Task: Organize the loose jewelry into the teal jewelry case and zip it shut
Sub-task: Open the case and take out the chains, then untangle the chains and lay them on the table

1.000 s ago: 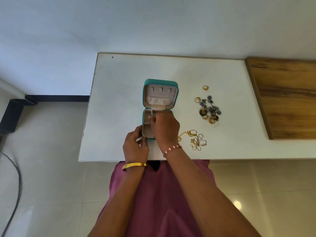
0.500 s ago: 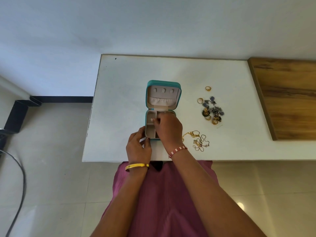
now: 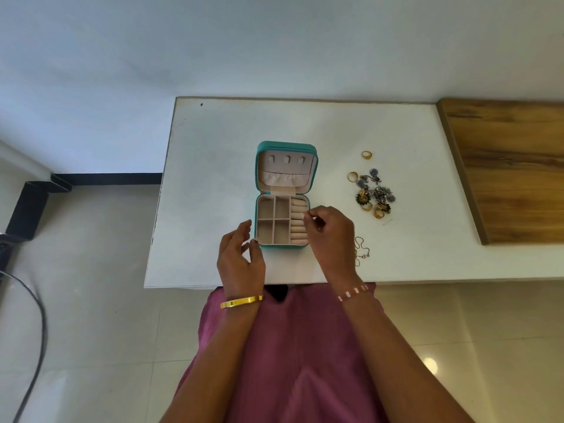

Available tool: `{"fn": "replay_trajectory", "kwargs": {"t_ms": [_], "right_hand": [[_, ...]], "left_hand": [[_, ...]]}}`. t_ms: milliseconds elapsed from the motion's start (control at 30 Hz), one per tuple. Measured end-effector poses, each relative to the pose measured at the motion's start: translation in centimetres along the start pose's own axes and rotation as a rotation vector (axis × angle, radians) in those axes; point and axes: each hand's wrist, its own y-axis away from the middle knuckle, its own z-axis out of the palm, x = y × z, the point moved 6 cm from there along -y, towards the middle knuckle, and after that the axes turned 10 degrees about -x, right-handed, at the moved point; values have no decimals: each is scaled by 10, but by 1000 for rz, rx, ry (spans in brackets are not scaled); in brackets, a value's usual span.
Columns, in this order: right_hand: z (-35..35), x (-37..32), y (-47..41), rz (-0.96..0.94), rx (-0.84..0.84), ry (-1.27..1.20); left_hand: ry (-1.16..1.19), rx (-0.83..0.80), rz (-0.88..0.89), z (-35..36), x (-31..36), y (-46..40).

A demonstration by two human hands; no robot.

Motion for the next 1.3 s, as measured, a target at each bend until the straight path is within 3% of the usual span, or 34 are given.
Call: {"fn": "replay_trajectory", "kwargs": {"t_ms": [133, 300, 500, 700, 900, 1033, 1200, 1300], "right_hand": [[-35, 35, 13, 111, 118, -96], [-46, 67, 24, 207, 94, -66], [-30, 63, 26, 94, -31, 149], [-7, 40, 25, -18, -221, 454], [-1, 38, 22, -40, -251, 471], [-6, 46, 18, 21, -202, 328], [-32, 52, 7, 204, -66, -295], [-44, 46, 0, 271, -104, -668]], "left_hand": [[-10, 4, 143, 3, 21, 10], [3, -179, 177, 42, 34, 31], [-115, -366, 166, 68, 25, 40], [-156, -362, 131, 67, 20, 37], [-147, -363, 108, 68, 16, 35], [-126, -363, 111, 71, 19, 30], [-101, -322, 80, 73, 20, 20], [-99, -281, 42, 68, 18, 12]]}}
